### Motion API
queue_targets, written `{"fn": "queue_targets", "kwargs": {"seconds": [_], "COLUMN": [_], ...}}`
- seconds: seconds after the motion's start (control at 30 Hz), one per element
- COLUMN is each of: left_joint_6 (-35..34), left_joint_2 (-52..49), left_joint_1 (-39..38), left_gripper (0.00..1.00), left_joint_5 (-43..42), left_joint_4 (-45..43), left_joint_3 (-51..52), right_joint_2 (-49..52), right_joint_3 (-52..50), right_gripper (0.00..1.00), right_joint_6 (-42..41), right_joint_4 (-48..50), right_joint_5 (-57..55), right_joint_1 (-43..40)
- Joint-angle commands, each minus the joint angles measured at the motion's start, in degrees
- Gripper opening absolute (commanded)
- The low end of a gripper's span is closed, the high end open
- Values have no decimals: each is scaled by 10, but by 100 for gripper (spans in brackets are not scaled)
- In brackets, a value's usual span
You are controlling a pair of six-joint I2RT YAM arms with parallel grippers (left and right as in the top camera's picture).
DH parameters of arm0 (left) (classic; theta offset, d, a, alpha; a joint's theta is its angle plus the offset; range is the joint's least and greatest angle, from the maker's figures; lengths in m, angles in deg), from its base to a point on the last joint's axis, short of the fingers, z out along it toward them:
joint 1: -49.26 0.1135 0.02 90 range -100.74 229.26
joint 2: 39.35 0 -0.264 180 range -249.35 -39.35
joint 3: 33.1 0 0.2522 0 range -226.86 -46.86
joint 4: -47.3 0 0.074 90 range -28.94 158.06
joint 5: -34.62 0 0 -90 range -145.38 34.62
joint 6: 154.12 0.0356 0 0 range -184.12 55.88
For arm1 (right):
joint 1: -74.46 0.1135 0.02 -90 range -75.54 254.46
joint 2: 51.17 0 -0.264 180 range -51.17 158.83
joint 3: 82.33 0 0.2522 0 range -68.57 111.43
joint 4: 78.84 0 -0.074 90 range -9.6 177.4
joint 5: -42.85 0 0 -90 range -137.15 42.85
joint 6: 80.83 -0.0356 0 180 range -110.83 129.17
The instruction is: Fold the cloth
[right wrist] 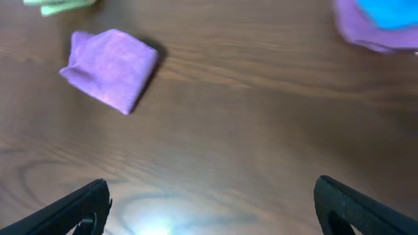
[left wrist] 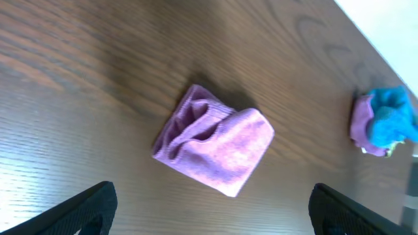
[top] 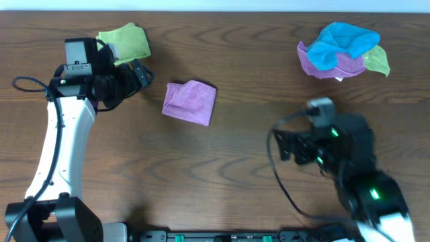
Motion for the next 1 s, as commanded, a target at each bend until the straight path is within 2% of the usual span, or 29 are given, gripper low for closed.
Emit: {"fn": "queue_targets", "kwargs": {"seconds": [0.0,0.23,0.67,0.73,0.97], "left_joint_6": [-9,-18,-23,-25,-101], "left_joint_2": [7,7,7,7,7], "left_joint_1": [3,2,2,2,2], "left_gripper": [95,95,95,95,95], "left_joint_5": [-35,-65,-106,-105,-127], "left_joint_4": [5,14,-10,-34,-177], "left_joint_3": [4,21,98,117,221], "right_joint_2": [-77,-169,-171,-171,-171], "right_joint_3": [-19,-23,-23,-23,-23], "right_gripper": [99,99,99,99,99], "right_joint_6": [-1,-18,-17,-17,-17], "right_joint_4": [-31,-43,-52,-52,-52], "right_joint_5": [-8,-8,-8,-8,-8], "right_joint_1": [-57,-111,-111,-111,-111]}}
